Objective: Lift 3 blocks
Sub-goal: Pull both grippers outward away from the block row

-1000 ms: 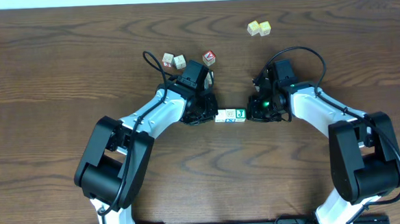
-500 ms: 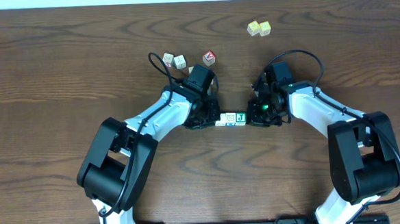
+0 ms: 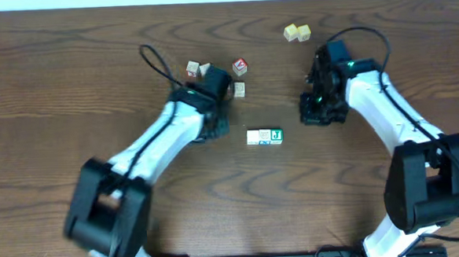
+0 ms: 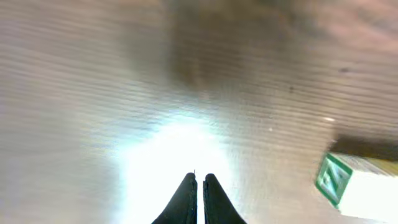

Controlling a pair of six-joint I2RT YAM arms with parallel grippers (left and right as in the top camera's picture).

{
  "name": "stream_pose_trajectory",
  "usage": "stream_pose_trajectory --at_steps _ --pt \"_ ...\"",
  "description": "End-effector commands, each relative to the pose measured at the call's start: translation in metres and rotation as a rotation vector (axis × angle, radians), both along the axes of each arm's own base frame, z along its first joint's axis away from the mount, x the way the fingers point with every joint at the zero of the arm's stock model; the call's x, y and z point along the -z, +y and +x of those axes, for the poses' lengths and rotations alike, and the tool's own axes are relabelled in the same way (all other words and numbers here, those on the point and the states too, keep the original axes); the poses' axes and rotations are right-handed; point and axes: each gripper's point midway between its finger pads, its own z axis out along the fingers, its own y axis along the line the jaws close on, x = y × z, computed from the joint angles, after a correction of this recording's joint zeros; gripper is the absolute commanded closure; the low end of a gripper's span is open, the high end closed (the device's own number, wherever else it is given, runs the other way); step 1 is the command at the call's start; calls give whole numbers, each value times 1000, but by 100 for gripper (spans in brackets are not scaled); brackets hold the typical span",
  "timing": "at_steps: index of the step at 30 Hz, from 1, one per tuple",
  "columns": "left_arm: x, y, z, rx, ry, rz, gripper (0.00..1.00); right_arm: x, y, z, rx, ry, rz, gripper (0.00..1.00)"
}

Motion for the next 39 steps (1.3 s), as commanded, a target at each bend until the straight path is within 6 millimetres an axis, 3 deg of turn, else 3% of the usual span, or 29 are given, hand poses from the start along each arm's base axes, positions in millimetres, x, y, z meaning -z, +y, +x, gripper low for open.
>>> stream_pose_trajectory --at_steps 1,2,3,4,6,8,12,18,39 --pt "-79 27 12 -29 -184 -7 89 -63 -8 6 -4 -140 -13 76" --pt "-97 35 8 -44 -217 -21 83 -78 -10 -2 -18 -164 -11 44" --pt "-108 39 4 -52 -235 -29 73 -86 -11 -8 -21 -173 -15 19" --pt "-125 46 -1 -64 -268 -43 55 -100 -17 -19 -16 -186 -32 1" --pt "-148 55 -11 -78 -314 -63 37 -118 -24 -38 -14 -199 -54 1" --pt "-162 60 -19 -83 -345 -76 28 -130 -27 -53 -13 -203 -60 1" --pt "-174 66 -34 -84 -355 -81 27 -146 -28 -84 -29 -203 -59 1" --pt "-163 71 -49 -81 -285 -49 27 -151 -30 -121 -55 -141 -68 1" --pt "-162 72 -49 -81 -282 -48 26 -150 -36 -123 -47 -131 -102 1"
